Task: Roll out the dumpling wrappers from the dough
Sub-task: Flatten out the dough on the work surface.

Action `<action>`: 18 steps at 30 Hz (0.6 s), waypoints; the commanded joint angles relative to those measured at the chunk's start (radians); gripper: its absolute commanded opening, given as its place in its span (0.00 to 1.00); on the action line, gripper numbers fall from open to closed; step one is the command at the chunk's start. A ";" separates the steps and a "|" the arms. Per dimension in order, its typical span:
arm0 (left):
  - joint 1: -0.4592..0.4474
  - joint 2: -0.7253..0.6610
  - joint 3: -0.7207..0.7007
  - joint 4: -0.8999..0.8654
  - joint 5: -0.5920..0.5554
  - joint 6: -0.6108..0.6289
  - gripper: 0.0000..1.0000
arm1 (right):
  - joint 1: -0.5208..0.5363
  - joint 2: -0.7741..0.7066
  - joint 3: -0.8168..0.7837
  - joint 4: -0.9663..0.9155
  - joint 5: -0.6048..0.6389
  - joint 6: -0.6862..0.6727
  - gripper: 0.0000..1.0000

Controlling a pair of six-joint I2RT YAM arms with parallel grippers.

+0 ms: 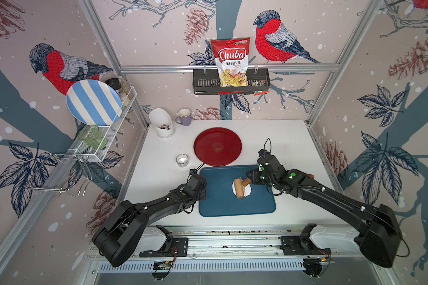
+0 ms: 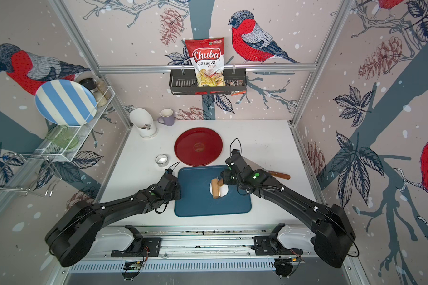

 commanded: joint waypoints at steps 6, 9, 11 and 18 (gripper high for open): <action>-0.002 0.017 0.002 -0.074 0.033 0.006 0.00 | -0.152 -0.109 0.003 0.111 -0.167 0.019 0.00; -0.003 0.017 0.002 -0.072 0.037 0.007 0.00 | -0.176 -0.103 -0.013 0.113 -0.189 0.016 0.00; -0.003 0.018 0.002 -0.071 0.038 0.007 0.00 | -0.178 -0.100 -0.037 0.127 -0.205 0.021 0.00; -0.003 0.033 0.010 -0.069 0.047 0.019 0.00 | -0.180 -0.094 -0.122 0.178 -0.228 0.024 0.00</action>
